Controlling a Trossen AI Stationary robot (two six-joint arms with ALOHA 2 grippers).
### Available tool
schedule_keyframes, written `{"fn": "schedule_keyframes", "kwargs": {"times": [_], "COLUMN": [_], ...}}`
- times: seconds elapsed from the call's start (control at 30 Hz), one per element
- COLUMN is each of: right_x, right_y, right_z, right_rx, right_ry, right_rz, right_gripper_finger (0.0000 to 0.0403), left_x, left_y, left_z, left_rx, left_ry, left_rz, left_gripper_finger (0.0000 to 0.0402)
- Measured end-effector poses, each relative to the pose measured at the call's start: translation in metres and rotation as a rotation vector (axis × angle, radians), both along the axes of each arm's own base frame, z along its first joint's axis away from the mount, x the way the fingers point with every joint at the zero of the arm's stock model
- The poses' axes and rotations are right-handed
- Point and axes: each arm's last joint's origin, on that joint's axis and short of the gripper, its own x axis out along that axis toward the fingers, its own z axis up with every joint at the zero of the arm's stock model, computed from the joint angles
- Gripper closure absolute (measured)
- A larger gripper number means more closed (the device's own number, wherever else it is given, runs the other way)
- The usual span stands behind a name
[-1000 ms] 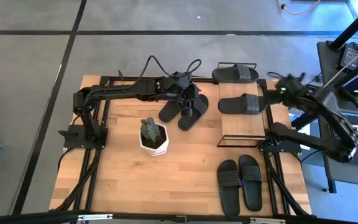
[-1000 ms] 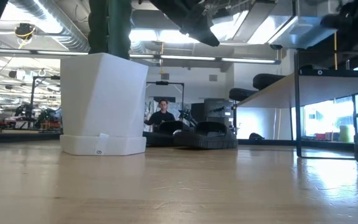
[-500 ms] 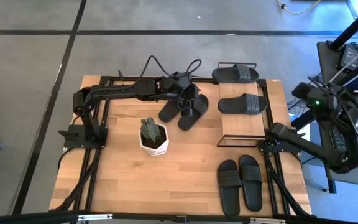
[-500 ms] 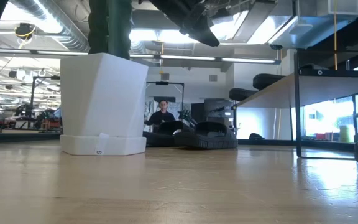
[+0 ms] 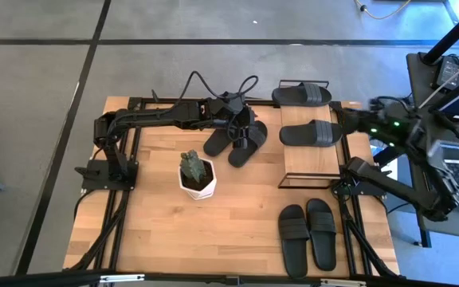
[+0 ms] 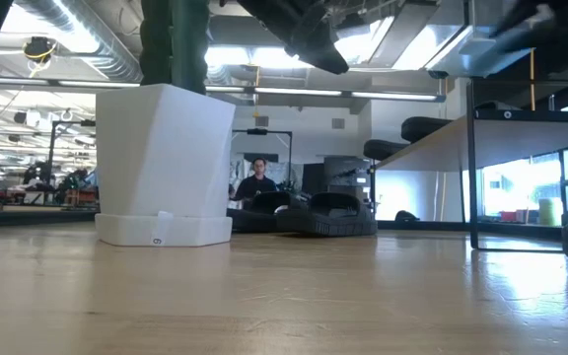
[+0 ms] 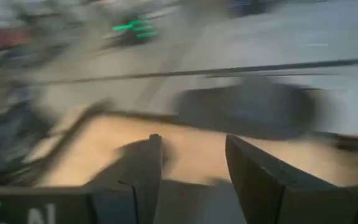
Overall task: Pick and place slides into the shelf
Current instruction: Put the black slide on the shelf
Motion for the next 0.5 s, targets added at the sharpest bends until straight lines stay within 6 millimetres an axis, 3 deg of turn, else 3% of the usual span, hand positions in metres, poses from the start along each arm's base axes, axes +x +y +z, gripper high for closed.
{"fn": "schedule_keyframes", "kwargs": {"times": [0.1,0.27,0.5], "right_x": [0.021,0.044,0.054], "right_y": [-0.016,-0.035,-0.033], "right_z": [-0.014,-0.046,-0.064], "right_rx": [-0.037,-0.037,0.042], "right_ry": [-0.05,0.025,0.154], "right_rz": [0.101,0.124,0.212], "right_gripper_finger": [0.0226,0.0226,0.0226], "left_x": [0.0,-0.001,-0.003], "left_y": [-0.001,-0.003,-0.003], "left_z": [0.0,-0.003,-0.006], "left_rx": [-0.022,-0.048,-0.093], "left_ry": [-0.007,0.017,0.042], "left_rz": [0.011,0.02,0.046], "left_gripper_finger": [0.022,0.022,0.022]}}
